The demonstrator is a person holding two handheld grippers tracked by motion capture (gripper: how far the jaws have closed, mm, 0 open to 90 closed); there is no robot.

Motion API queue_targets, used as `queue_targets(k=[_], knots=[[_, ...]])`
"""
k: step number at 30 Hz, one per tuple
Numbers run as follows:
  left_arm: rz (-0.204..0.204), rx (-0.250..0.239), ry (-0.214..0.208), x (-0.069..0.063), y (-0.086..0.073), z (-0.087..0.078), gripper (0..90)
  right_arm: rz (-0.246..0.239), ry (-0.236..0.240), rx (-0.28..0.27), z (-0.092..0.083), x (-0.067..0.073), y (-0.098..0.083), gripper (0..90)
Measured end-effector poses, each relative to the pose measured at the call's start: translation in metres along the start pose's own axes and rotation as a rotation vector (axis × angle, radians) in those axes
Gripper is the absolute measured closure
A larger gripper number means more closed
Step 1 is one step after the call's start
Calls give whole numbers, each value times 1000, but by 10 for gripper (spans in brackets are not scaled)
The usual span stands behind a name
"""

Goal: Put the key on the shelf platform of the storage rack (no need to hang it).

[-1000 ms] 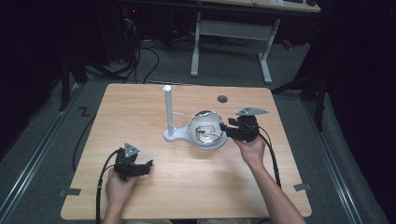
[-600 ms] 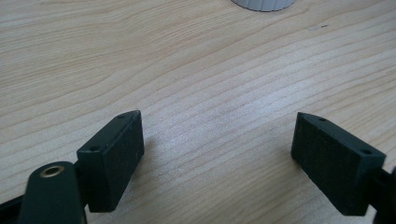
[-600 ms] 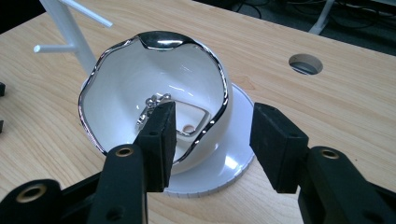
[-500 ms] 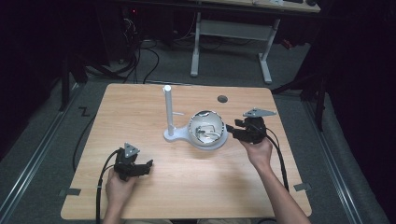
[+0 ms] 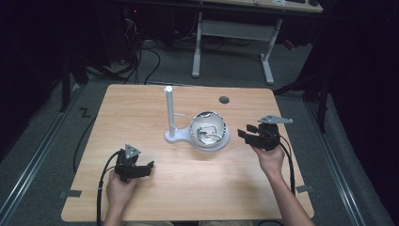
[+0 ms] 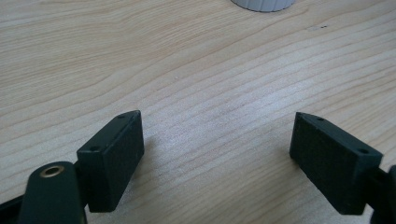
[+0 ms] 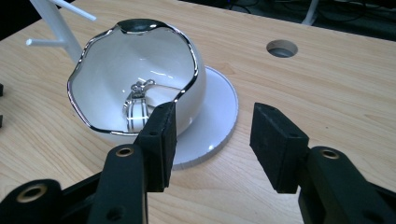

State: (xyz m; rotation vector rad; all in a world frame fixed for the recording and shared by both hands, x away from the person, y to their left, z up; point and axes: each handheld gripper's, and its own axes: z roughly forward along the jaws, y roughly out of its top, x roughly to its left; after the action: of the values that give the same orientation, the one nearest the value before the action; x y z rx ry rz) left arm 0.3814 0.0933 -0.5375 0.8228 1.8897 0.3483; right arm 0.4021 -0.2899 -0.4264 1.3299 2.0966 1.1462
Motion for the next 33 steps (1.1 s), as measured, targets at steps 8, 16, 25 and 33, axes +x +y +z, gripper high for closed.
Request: queue_targets(k=[8,16,25,33], knots=[[3,-1,-2,0,0,0,180,-21,-19,-14,-14,1,-2,511],[0,0,0,0,0,0,179,-4,-33,-31,-29,-5,-14,511],[5,-4,0,0,0,0,178,37,-50,-46,-46,-13,-30,508],[0,-3,2,0,0,0,177,60,-56,-49,-52,-19,-41,508]])
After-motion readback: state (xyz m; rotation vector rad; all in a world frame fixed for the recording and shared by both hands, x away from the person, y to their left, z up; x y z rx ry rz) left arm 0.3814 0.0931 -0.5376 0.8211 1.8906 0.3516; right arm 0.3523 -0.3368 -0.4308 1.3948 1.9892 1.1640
